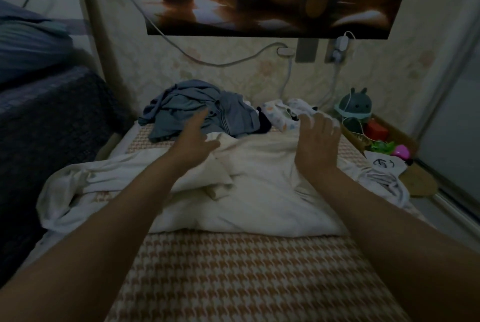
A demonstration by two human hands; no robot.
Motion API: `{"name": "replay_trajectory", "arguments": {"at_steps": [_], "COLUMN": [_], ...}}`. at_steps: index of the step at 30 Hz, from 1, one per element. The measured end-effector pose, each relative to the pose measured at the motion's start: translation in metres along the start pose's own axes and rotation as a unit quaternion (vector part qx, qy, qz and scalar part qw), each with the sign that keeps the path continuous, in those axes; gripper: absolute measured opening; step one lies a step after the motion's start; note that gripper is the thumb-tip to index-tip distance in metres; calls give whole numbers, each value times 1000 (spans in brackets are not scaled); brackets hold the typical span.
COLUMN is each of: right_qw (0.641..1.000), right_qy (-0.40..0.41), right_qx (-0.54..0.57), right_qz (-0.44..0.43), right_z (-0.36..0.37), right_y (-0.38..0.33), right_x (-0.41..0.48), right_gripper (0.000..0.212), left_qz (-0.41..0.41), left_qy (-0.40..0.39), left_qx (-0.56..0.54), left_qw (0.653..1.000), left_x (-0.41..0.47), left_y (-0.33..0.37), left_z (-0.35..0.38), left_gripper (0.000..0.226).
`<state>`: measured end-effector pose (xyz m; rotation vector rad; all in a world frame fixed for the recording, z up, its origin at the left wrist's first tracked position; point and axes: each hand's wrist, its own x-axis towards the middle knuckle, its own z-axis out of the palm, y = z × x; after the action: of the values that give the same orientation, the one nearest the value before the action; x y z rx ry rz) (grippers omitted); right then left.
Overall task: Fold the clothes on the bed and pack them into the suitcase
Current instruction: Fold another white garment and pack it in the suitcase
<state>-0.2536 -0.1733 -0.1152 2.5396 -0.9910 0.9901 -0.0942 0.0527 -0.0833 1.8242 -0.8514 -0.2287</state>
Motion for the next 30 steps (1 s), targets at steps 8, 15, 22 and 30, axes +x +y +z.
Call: {"name": "replay_trajectory", "arguments": {"at_steps": [8, 15, 22, 30], "right_qw": [903, 881, 621, 763], "right_qy": [-305, -364, -490, -463], "right_qx": [165, 207, 605, 449], "right_qz": [-252, -222, 85, -51], "right_z": [15, 16, 19, 35], "right_y": [-74, -118, -154, -174], "right_x": [-31, -41, -17, -28], "right_gripper": [37, 36, 39, 68], "left_qz": [-32, 32, -50, -228], "left_qy": [-241, -93, 206, 79], "left_qx": [354, 454, 294, 315], "left_qw": [903, 886, 932, 918], "left_x": [-53, -53, -8, -41], "left_y": [-63, -84, -72, -106], "left_z": [-30, -45, -85, -120], "left_gripper": [63, 49, 31, 55]}}
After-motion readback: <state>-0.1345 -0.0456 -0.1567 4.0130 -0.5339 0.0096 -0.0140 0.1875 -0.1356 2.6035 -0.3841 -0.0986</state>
